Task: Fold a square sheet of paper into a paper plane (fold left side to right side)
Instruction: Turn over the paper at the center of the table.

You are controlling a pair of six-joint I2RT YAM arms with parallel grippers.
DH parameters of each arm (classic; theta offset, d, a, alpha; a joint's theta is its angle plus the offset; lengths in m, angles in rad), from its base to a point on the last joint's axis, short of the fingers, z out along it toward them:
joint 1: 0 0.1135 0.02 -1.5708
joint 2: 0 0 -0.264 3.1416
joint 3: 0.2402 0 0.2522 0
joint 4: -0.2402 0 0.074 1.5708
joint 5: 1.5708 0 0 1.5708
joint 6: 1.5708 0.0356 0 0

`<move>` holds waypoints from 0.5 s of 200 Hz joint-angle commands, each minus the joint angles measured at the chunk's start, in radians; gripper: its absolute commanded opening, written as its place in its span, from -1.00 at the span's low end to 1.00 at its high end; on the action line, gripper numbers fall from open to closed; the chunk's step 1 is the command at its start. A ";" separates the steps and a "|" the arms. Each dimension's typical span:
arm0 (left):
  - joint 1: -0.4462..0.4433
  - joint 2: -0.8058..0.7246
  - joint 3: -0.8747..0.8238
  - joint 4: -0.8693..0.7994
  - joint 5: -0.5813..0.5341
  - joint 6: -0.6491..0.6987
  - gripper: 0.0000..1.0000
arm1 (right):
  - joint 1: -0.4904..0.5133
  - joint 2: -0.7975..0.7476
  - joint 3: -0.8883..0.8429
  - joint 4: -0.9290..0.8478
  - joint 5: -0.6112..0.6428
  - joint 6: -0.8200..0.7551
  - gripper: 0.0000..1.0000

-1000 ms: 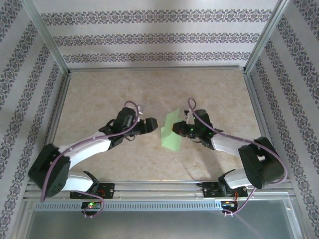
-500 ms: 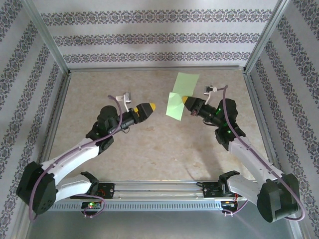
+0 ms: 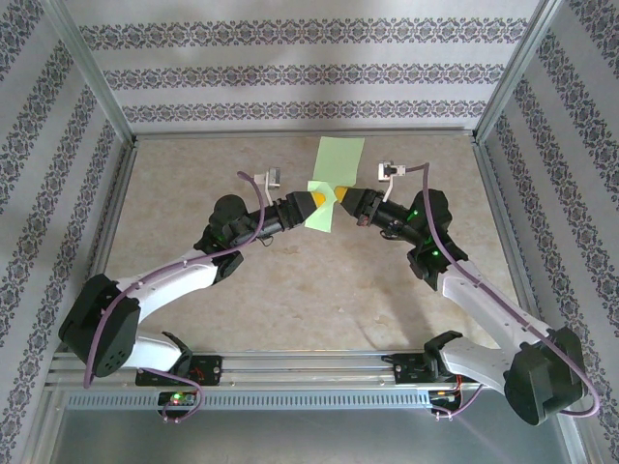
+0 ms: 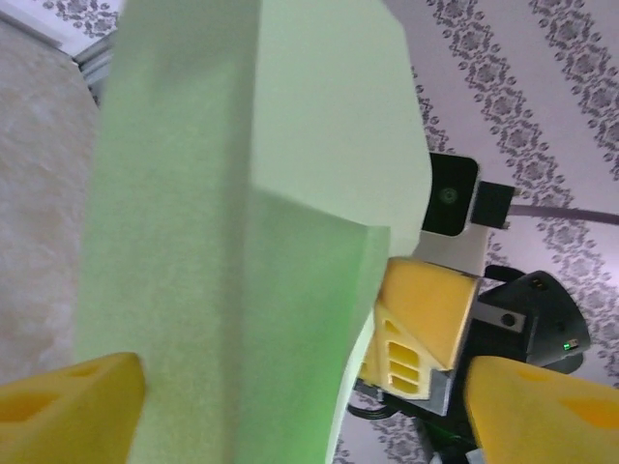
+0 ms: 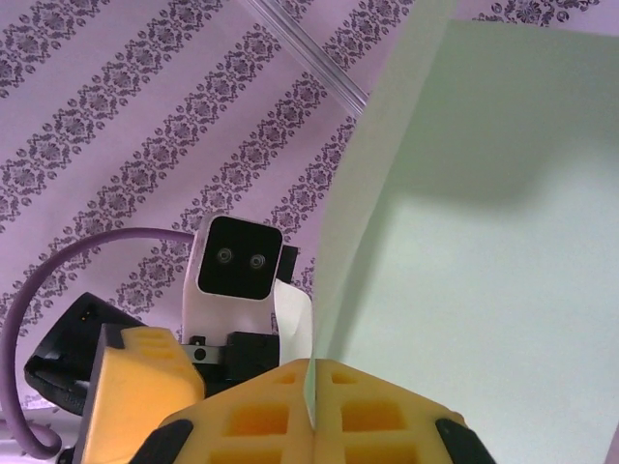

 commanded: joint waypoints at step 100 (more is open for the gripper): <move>-0.007 -0.019 0.051 0.006 0.041 0.029 -0.90 | -0.007 -0.029 -0.034 0.031 0.015 0.014 -0.70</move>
